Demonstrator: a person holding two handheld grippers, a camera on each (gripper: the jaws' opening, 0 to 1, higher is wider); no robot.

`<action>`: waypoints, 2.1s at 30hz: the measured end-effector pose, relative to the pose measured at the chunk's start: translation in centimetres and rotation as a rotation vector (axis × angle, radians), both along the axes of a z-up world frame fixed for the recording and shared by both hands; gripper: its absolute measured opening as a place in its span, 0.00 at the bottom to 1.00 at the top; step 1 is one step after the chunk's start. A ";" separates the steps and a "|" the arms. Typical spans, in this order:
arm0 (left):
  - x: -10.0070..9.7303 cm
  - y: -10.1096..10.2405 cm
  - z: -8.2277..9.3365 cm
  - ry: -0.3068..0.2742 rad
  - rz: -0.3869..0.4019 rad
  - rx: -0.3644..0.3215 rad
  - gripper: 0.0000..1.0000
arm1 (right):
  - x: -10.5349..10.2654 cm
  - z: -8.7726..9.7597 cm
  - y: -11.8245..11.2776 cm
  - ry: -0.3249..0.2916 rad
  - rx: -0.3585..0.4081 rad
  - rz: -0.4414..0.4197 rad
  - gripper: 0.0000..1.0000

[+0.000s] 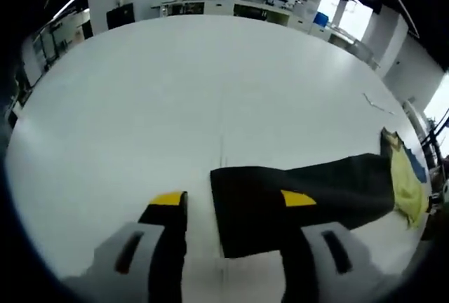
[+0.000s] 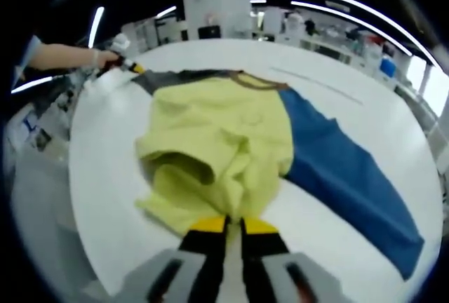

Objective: Fold the garment on the visible template until the final outline fits inside the template.

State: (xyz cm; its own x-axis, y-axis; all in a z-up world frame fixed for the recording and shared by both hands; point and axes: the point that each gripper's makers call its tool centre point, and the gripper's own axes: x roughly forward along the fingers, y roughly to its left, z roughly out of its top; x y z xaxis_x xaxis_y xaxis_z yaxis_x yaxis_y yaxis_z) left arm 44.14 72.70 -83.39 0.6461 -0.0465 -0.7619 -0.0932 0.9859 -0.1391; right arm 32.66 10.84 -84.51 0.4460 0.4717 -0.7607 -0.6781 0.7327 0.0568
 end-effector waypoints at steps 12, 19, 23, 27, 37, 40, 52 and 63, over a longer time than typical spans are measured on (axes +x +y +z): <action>-2.0 -6.6 4.1 -0.190 -0.128 -0.092 0.78 | -0.5 1.2 0.1 -0.031 0.001 0.022 0.20; -3.4 -10.4 6.2 -0.263 -0.209 -0.138 0.79 | -0.6 2.3 0.1 -0.075 0.005 0.059 0.38; -4.4 -12.7 6.6 -0.295 -0.241 -0.179 0.78 | -1.1 2.6 -0.1 -0.085 0.000 0.069 0.47; -5.9 -16.0 6.7 -0.315 -0.265 -0.210 0.78 | -1.3 3.1 -0.3 -0.109 -0.016 0.086 0.57; -8.6 -23.1 7.5 -0.333 -0.393 -0.236 0.76 | -1.8 3.7 -0.9 -0.166 -0.042 0.116 0.80; -9.1 -25.1 7.9 -0.339 -0.436 -0.248 0.76 | -2.1 3.8 -0.9 -0.169 -0.040 0.125 0.85; -12.1 -31.1 7.7 -0.342 -0.536 -0.251 0.77 | -3.3 4.1 -1.1 -0.191 -0.091 0.187 0.90; -14.5 -33.1 7.1 -0.343 -0.536 -0.279 0.75 | -4.9 3.8 4.1 -0.197 -0.089 0.352 0.58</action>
